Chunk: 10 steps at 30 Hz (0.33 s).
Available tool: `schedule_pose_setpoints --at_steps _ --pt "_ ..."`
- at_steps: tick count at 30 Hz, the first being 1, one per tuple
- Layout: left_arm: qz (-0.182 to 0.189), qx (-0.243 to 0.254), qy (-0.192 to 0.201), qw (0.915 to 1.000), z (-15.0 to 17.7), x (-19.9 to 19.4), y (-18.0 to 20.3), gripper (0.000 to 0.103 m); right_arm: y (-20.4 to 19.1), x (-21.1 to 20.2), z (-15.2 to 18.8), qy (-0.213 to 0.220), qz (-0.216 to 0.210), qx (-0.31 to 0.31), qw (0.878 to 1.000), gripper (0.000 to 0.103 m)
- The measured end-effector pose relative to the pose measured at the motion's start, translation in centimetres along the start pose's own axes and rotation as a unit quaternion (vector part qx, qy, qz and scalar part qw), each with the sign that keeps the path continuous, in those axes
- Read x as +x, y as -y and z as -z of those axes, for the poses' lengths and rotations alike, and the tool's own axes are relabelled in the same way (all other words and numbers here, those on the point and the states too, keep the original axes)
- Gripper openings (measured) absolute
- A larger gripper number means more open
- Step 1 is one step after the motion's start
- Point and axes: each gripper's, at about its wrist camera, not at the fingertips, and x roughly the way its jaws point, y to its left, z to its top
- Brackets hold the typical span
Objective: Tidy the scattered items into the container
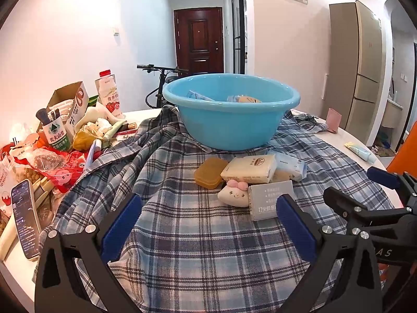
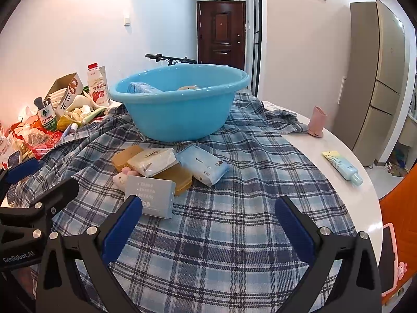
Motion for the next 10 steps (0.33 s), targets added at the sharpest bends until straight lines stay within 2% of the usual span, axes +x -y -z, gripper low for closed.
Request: schedule_pose_setpoints --at_steps 10 --pt "0.007 -0.010 0.005 0.9999 -0.06 -0.29 -0.23 0.103 -0.30 -0.15 -0.05 0.002 0.005 -0.005 1.000 0.103"
